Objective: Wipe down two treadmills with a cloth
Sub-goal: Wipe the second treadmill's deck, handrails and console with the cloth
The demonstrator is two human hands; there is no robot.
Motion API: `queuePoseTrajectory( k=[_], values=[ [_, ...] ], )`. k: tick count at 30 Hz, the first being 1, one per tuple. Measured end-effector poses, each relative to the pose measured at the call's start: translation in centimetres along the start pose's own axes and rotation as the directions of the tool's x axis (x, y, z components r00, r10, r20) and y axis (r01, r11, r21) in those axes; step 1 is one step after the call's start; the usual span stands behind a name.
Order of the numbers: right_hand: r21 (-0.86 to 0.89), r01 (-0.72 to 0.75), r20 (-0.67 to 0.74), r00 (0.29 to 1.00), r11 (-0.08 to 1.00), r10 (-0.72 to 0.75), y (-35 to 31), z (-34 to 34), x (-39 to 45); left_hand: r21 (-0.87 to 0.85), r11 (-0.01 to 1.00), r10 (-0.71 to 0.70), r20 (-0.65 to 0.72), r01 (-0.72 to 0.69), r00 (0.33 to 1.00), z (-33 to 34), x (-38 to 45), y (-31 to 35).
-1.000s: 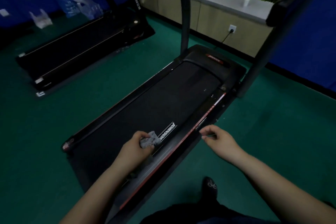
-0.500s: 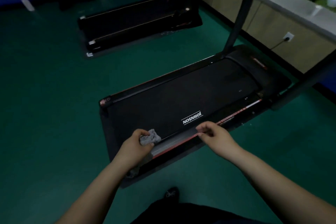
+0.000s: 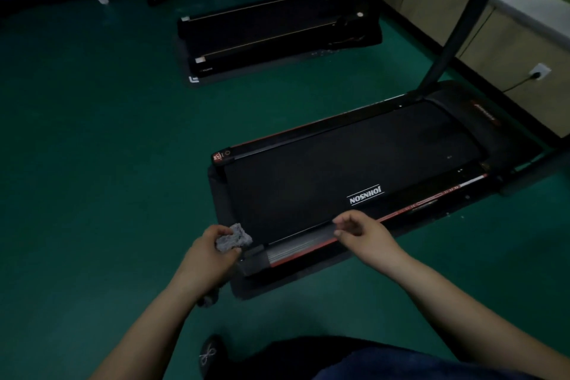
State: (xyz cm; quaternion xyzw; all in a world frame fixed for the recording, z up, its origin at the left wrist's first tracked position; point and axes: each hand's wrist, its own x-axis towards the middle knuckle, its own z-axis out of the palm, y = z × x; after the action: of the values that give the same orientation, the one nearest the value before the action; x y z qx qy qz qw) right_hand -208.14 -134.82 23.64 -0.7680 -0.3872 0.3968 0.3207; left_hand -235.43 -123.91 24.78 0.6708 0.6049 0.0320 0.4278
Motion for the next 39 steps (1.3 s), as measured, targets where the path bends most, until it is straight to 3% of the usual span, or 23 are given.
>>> queuePoseTrajectory(
  k=[9, 16, 29, 39],
  values=[
    [0.05, -0.028, -0.018, 0.999, 0.998, 0.029, -9.5, 15.7, 1.6, 0.064, 0.998, -0.002, -0.022, 0.004, 1.0, -15.1, 3.2, -10.8],
    [-0.002, -0.028, 0.018, 0.999, 1.0, 0.028, -14.7, 20.6, 5.5, 0.005, 1.0, -0.026, -0.021, 0.026, 0.999, -21.1, 7.0, -14.2],
    [0.025, -0.085, -0.007, 0.996, 0.996, 0.085, -22.6, 22.4, 24.4, 0.047, 0.999, -0.021, 0.044, 0.019, 0.999, -29.3, 26.0, -9.6],
    [0.07, -0.072, -0.009, 0.997, 0.995, 0.073, -30.6, 23.8, 36.5, -0.002, 1.0, -0.022, 0.009, 0.022, 1.0, -38.0, 38.7, -7.5]
  ],
)
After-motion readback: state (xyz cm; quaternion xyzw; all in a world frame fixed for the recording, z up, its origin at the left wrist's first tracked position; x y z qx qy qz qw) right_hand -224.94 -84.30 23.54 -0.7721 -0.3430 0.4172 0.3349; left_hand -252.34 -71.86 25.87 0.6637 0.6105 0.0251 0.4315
